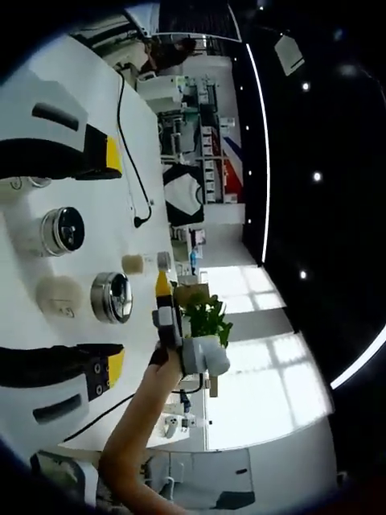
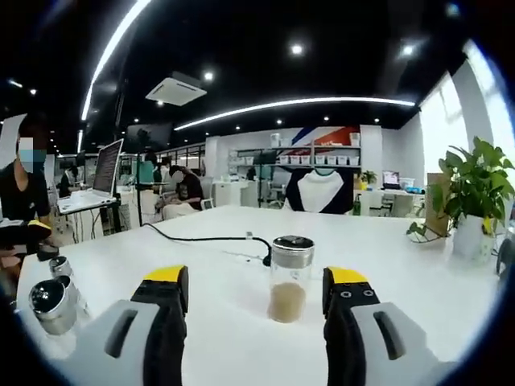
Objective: Rotate the seasoning bottle until the label or dispensing opening points toward the visible target arrow and the bottle remains upright within the marked orientation range
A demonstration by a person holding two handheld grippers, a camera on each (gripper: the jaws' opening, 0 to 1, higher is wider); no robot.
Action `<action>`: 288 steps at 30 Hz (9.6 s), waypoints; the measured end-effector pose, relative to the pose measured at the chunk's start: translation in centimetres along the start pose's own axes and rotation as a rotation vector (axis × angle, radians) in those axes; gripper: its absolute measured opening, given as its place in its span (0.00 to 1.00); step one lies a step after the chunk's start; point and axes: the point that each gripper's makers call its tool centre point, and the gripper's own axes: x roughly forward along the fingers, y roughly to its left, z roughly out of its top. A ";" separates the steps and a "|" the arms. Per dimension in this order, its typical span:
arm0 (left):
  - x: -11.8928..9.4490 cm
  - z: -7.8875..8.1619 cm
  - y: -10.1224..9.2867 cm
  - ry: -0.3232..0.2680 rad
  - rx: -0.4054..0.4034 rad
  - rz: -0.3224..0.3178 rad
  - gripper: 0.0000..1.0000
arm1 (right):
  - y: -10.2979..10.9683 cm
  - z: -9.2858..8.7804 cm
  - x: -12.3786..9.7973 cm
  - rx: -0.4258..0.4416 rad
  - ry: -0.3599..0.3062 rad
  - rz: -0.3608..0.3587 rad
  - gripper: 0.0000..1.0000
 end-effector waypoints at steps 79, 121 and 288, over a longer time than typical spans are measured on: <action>2.3 0.0 -0.3 0.010 0.025 -0.020 0.84 | -1.6 -2.1 4.8 -0.066 -0.034 -0.025 0.36; 0.5 -2.0 -7.0 0.062 0.026 -0.187 0.84 | 3.6 -0.7 -9.0 -0.025 -0.180 -0.002 0.36; 2.7 -6.7 -11.2 -0.041 0.013 -0.064 0.45 | 17.4 -5.2 -16.5 -0.070 -0.070 0.274 0.37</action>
